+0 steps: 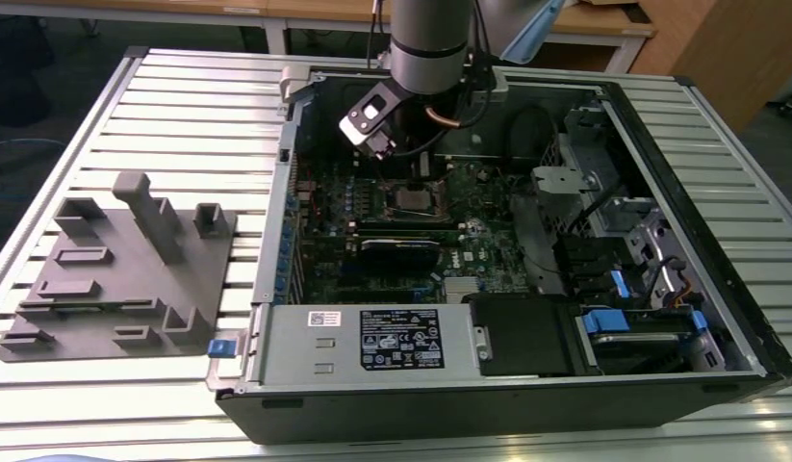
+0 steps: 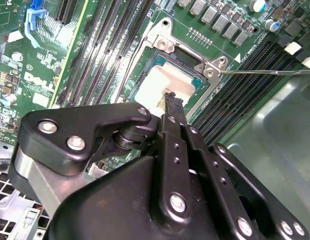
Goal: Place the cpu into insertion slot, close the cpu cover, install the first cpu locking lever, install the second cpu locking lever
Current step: 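Close the cpu cover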
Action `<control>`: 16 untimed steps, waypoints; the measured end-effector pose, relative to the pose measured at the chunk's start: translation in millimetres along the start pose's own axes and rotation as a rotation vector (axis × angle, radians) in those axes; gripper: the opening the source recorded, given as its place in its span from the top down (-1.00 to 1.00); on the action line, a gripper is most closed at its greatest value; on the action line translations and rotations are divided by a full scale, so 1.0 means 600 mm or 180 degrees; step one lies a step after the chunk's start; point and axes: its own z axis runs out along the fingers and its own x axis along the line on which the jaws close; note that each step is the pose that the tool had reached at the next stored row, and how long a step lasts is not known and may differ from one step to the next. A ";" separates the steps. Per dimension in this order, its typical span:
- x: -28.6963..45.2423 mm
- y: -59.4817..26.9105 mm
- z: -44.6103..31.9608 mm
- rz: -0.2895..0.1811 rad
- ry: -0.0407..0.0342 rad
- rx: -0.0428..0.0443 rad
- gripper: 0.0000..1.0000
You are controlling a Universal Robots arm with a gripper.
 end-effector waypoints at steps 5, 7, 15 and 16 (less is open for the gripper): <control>0.000 0.000 -0.004 0.0000 0.0000 0.0000 0.79; 0.000 0.000 -0.006 0.0000 0.0001 0.0000 0.79; 0.000 0.001 -0.009 0.0000 -0.0001 0.0000 0.79; 0.000 0.001 -0.009 0.0000 0.0000 0.0000 0.79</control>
